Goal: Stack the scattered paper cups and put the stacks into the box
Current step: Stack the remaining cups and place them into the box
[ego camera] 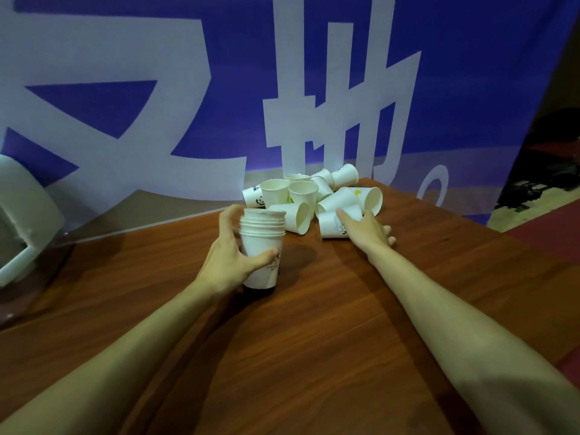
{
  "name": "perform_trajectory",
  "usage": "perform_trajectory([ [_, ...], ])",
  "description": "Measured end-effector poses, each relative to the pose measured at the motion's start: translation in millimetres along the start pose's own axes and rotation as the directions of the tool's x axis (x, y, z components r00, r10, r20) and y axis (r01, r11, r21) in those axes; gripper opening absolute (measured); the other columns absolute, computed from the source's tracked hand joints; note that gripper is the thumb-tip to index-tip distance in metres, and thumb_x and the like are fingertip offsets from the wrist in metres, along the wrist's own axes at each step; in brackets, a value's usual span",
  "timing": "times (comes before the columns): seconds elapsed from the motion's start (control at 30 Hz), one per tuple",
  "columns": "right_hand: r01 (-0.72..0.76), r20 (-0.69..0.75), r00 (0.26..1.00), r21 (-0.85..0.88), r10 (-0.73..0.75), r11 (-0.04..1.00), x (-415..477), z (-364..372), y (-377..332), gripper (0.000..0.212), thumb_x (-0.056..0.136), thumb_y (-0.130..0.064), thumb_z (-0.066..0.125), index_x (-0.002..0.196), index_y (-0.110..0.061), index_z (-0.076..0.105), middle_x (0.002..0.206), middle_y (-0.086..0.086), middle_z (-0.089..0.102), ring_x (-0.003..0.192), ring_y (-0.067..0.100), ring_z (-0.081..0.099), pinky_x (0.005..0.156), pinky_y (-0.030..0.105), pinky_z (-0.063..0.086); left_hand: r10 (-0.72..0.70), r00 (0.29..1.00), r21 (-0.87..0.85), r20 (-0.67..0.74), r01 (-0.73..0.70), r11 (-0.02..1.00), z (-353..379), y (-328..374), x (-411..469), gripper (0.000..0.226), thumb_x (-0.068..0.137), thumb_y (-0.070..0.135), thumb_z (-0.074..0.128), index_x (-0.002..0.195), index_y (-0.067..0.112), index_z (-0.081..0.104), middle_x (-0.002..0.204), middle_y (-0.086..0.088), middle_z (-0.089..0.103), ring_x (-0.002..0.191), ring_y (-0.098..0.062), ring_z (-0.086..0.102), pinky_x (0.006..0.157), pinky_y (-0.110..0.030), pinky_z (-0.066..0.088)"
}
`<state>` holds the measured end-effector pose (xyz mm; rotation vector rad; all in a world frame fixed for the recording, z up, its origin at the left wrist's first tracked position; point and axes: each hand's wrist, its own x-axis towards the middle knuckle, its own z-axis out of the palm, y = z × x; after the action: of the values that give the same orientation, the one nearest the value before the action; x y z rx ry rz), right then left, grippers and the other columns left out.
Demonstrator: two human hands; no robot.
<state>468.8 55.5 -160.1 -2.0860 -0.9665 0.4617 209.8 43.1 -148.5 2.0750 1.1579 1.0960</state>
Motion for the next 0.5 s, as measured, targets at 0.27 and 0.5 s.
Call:
perform_trajectory([
  [0.27, 0.042, 0.087, 0.99, 0.567, -0.11, 0.823, -17, -8, -8, 0.072, 0.073, -0.047, 0.073, 0.132, -0.021, 0.041, 0.124, 0.002, 0.055, 0.109, 0.021, 0.055, 0.094, 0.037, 0.047, 0.039, 0.999, 0.121, 0.002, -0.039, 0.992, -16, 10, -9, 0.094, 0.067, 0.024, 0.085, 0.141, 0.033, 0.028, 0.135, -0.001, 0.049, 0.115, -0.012, 0.045, 0.093, -0.031, 0.044],
  [0.5, 0.309, 0.168, 0.829, 0.657, -0.533, 0.687, -64, -24, -66, 0.062, 0.087, -0.028, 0.067, 0.14, -0.017, 0.038, 0.122, 0.002, 0.053, 0.11, 0.017, 0.056, 0.089, 0.029, 0.05, 0.058, 0.998, 0.207, 0.039, -0.065, 0.976, -34, 18, -15, 0.095, 0.06, 0.03, 0.089, 0.138, 0.038, 0.034, 0.126, 0.001, 0.057, 0.11, -0.017, 0.055, 0.093, -0.038, 0.049],
])
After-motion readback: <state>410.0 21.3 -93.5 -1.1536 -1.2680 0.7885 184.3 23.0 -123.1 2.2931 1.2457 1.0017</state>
